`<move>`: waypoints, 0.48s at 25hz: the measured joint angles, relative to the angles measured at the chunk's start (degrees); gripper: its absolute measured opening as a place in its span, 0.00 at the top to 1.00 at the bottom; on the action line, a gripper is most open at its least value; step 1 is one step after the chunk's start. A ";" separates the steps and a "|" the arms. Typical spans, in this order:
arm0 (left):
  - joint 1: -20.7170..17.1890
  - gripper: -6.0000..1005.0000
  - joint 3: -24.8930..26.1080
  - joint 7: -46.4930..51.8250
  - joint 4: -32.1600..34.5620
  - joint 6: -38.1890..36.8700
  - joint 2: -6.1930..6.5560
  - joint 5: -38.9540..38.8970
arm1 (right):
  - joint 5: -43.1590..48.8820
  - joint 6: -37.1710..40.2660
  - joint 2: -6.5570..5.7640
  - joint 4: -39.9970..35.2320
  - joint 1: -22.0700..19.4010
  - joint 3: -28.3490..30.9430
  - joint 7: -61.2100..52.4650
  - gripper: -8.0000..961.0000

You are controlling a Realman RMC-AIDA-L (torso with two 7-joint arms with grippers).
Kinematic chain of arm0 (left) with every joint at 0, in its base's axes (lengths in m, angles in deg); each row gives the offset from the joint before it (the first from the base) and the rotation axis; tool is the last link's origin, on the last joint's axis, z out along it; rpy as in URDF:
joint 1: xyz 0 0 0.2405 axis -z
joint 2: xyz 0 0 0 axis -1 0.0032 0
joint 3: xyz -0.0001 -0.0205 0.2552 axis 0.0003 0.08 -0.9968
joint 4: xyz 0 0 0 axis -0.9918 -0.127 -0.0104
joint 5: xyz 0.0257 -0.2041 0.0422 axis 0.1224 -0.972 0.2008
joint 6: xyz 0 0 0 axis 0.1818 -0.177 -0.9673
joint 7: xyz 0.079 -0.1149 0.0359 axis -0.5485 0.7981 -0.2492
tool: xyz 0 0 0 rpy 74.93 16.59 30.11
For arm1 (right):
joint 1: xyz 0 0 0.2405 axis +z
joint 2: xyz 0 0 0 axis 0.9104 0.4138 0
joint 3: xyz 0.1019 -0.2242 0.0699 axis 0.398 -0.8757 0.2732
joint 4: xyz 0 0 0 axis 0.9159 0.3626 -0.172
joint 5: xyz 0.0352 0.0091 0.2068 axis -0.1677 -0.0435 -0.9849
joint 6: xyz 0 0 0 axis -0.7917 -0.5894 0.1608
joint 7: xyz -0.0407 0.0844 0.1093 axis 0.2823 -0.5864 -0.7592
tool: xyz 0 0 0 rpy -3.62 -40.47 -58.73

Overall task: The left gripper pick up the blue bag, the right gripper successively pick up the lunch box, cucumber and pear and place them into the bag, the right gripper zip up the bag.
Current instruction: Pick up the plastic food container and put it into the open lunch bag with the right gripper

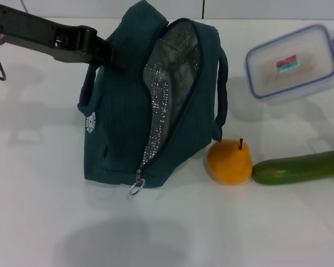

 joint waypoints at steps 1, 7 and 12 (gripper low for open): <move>0.01 0.95 0.00 0.00 -0.06 0.03 -0.03 0.00 | -0.91 1.29 0.01 -0.04 -0.14 -0.01 -0.05 0.89; 0.54 0.95 0.00 -0.19 -1.45 0.08 -0.07 0.00 | -7.05 10.75 0.00 -1.75 -0.06 0.00 -3.49 0.89; 1.07 0.95 0.00 -0.39 -1.94 0.08 -0.12 0.00 | -9.60 15.00 0.00 -4.77 2.23 -0.29 -7.37 0.89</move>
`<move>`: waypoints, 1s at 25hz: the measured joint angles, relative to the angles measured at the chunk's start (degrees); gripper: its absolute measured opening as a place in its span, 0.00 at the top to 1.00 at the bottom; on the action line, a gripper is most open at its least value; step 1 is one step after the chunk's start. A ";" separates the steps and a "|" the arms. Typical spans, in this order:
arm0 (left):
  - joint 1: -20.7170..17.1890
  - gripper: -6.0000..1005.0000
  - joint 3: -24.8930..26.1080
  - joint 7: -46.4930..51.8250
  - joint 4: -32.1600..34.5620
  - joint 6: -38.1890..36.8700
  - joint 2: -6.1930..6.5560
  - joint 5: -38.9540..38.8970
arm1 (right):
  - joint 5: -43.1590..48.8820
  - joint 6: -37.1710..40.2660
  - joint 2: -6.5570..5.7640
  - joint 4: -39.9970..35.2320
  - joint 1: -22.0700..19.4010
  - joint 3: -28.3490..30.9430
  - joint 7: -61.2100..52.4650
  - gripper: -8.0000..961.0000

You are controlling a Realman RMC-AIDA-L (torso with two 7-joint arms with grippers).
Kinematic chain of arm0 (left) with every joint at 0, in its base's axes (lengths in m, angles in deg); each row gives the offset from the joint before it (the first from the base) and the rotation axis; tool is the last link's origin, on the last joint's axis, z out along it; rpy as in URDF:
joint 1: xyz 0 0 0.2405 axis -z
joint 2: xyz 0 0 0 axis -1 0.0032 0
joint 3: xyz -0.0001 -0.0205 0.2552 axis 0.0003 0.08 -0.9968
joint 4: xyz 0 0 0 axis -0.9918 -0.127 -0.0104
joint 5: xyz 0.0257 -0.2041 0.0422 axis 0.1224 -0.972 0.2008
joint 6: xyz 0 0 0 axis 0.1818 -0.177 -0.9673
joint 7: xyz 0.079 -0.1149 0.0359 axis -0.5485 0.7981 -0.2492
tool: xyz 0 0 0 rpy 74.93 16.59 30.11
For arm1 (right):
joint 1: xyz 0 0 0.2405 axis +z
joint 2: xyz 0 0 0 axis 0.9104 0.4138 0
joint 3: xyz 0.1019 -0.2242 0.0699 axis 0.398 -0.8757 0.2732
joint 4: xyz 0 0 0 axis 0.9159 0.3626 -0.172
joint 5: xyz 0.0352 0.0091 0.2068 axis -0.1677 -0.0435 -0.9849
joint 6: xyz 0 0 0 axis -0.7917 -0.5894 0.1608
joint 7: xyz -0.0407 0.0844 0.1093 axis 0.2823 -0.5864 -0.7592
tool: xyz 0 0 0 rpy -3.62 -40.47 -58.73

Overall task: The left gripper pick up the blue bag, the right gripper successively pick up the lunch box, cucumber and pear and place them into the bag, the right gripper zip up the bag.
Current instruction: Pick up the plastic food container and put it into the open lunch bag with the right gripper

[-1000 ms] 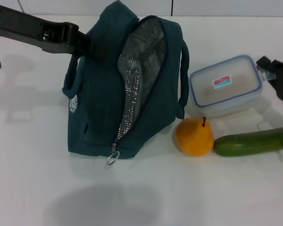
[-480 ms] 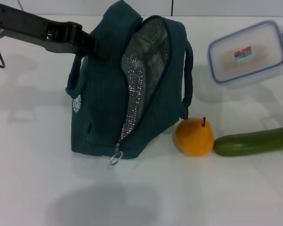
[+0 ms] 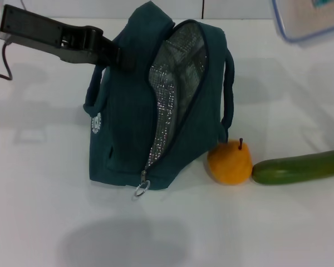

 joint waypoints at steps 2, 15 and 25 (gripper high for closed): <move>0.23 0.95 0.01 0.00 -0.25 0.00 -0.04 0.00 | -0.14 0.45 0.00 -0.12 2.38 -0.01 -0.72 0.89; 1.09 0.95 -0.08 -0.03 -0.44 0.08 -0.27 0.00 | -0.15 -3.38 0.00 1.16 13.73 -4.31 -1.68 0.89; 0.97 0.95 0.02 -0.30 -0.45 0.69 -0.62 -0.10 | -0.19 -7.48 0.00 0.49 15.39 -14.04 -1.89 0.89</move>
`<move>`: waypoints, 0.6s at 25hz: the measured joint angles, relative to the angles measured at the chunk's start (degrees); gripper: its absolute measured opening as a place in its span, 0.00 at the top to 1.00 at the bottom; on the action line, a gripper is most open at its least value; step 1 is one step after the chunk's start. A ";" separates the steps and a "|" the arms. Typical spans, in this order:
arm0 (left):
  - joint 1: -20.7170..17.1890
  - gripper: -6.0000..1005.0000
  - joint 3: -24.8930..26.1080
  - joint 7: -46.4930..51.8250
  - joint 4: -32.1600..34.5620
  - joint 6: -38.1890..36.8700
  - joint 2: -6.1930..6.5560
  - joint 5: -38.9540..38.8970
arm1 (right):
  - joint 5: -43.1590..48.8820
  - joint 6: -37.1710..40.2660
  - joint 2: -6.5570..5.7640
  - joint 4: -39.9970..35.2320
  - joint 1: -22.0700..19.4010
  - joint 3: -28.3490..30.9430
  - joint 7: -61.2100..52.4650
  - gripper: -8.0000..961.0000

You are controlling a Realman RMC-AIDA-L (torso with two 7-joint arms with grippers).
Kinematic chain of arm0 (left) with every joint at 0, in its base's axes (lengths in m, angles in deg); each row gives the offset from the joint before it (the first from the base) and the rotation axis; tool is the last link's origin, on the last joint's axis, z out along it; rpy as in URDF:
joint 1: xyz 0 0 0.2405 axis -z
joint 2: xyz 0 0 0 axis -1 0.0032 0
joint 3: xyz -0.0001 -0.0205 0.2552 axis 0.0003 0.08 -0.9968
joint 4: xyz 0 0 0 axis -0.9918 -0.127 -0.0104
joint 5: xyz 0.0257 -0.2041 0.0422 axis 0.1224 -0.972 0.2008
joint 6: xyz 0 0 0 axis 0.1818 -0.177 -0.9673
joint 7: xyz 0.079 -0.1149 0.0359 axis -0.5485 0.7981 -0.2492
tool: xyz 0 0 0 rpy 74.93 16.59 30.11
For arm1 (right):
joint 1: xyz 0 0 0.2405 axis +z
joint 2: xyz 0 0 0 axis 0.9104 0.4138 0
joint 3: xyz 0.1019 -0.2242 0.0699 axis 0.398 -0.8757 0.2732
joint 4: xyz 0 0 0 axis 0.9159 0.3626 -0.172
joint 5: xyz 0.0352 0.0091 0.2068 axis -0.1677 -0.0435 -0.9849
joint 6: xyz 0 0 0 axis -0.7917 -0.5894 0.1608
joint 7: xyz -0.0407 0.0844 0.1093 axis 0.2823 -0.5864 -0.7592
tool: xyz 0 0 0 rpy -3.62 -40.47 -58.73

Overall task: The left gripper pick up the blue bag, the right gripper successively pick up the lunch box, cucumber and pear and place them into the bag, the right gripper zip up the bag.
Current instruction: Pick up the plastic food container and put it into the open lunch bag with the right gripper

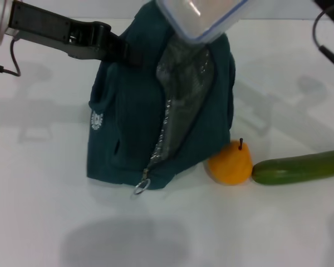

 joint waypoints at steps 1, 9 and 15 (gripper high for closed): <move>0.00 0.95 -0.01 -0.05 0.00 0.00 -0.07 -0.22 | 0.00 -0.58 0.00 -0.05 0.02 -1.08 0.00 0.89; -0.10 0.95 0.00 -1.46 -3.29 0.99 0.24 -1.95 | -0.21 -4.32 0.00 -2.96 -1.90 -9.67 0.00 0.89; -0.45 0.95 1.47 -2.13 -3.66 1.44 0.26 -2.15 | -5.98 -9.69 0.01 -7.88 -7.14 -20.91 0.36 0.86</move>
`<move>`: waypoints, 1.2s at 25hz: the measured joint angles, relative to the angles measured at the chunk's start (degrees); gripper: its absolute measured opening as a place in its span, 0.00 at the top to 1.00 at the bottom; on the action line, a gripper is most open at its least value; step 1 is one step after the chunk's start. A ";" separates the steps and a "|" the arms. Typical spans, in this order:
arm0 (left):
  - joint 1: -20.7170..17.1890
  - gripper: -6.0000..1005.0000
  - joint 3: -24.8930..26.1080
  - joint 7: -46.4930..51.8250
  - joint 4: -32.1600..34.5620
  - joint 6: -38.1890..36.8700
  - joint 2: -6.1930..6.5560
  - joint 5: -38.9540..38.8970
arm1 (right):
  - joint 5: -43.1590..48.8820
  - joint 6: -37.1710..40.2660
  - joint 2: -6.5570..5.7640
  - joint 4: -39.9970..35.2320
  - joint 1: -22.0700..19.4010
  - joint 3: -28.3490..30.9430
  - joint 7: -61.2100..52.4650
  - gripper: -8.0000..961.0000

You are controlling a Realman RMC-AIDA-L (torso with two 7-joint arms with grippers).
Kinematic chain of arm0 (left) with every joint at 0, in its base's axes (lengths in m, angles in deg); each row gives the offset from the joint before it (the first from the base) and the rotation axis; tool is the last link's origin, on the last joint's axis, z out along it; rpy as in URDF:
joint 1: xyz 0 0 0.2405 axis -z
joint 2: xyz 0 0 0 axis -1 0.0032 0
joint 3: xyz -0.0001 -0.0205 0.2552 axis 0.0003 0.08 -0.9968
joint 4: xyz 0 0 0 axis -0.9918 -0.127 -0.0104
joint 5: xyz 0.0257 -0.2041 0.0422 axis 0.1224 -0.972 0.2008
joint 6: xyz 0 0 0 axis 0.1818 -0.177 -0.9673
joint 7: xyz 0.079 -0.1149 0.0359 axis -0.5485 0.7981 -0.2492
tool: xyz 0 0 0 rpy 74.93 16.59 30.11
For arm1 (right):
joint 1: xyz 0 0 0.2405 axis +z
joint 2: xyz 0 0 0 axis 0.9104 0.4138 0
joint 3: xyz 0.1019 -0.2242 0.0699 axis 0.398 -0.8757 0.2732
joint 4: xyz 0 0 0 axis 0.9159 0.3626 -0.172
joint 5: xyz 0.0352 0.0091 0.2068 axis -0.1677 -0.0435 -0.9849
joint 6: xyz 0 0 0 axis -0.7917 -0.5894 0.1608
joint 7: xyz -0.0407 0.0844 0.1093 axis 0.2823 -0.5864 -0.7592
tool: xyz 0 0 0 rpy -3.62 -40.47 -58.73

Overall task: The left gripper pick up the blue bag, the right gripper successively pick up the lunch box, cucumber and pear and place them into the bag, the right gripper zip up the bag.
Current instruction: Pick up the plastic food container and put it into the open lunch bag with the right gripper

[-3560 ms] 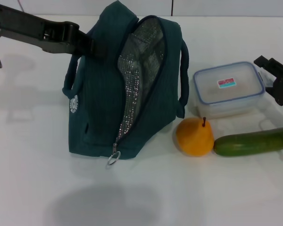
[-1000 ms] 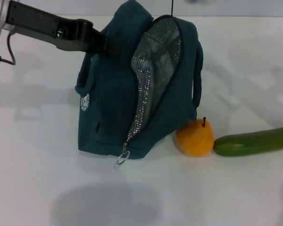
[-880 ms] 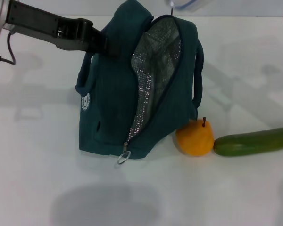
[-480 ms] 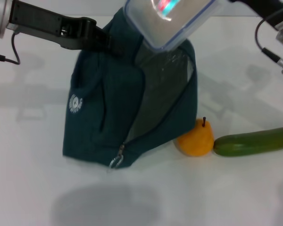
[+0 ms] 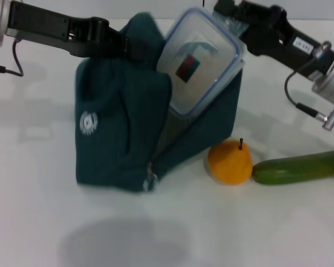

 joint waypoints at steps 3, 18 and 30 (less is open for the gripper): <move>-0.07 0.95 0.03 -0.20 -0.16 0.17 -0.03 -0.02 | -2.69 -1.82 -0.01 -1.18 -1.02 -3.81 0.62 0.85; 0.07 0.95 0.00 -1.84 -2.30 0.27 -0.28 -0.50 | -2.44 -14.94 0.00 -5.28 4.02 -13.62 4.55 0.78; -0.48 0.95 0.00 -2.10 -2.31 0.76 -0.22 -0.69 | -2.52 -14.87 -0.16 -7.98 1.84 -13.70 9.42 0.73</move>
